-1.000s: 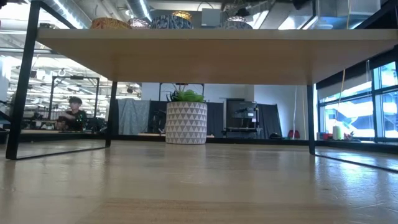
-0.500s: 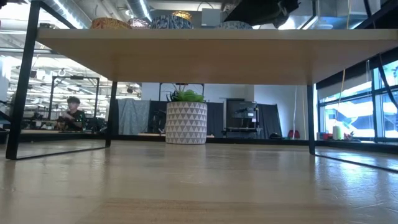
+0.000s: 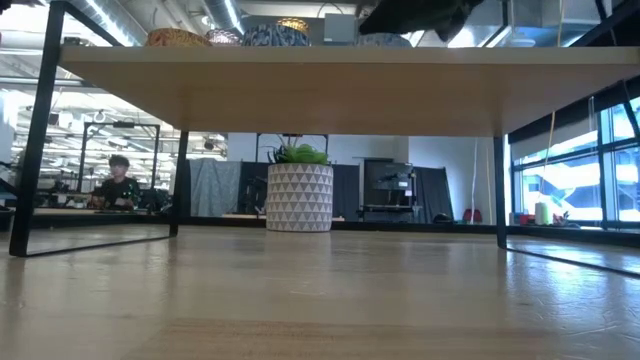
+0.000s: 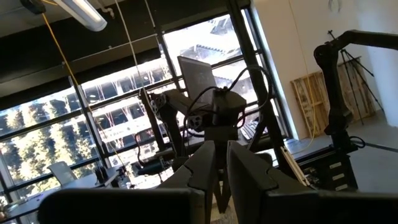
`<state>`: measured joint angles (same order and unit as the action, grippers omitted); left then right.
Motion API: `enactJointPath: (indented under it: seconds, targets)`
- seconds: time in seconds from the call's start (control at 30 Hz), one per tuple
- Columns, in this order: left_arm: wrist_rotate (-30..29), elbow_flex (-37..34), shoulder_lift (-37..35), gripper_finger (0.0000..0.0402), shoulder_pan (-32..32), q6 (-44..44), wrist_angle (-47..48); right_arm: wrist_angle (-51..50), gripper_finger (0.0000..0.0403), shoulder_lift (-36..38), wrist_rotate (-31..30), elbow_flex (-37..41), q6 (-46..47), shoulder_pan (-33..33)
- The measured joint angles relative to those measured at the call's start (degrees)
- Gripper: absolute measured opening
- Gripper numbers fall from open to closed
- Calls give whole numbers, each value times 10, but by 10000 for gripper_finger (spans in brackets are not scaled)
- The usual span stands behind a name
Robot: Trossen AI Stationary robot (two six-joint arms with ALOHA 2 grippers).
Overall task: Pick & Place candle stick holders
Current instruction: Adjust the blue scented candle on the shelf
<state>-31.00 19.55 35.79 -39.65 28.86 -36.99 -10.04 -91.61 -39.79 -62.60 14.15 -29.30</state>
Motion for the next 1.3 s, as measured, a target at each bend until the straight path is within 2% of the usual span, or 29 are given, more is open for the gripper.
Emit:
enactJointPath:
  seconds: [0.27, 0.43, 0.63, 0.87, 1.0, 1.17, 1.3]
  targets:
    - [0, 0, 0, 36, 0, 0, 0, -38, 0, 0, -10, -38, -5, -15]
    - [0, 0, 0, 36, 0, 0, 0, -67, 0, 0, -39, -47, -11, -20]
    - [1, 0, 0, 36, 0, 0, 0, -198, 0, 0, 30, -103, 14, 4]
    - [1, 0, 0, 36, 0, 0, -1, -321, 0, 0, 41, -186, 12, 9]
    - [1, 0, 0, 36, 0, 0, 0, -359, 0, 0, 120, -219, 10, 32]
    - [2, 0, 0, 36, 0, 0, -1, -374, 0, 0, 214, -225, 2, 66]
    - [2, 0, 0, 36, 0, 0, -1, -392, 0, -15, 232, -225, 0, 86]
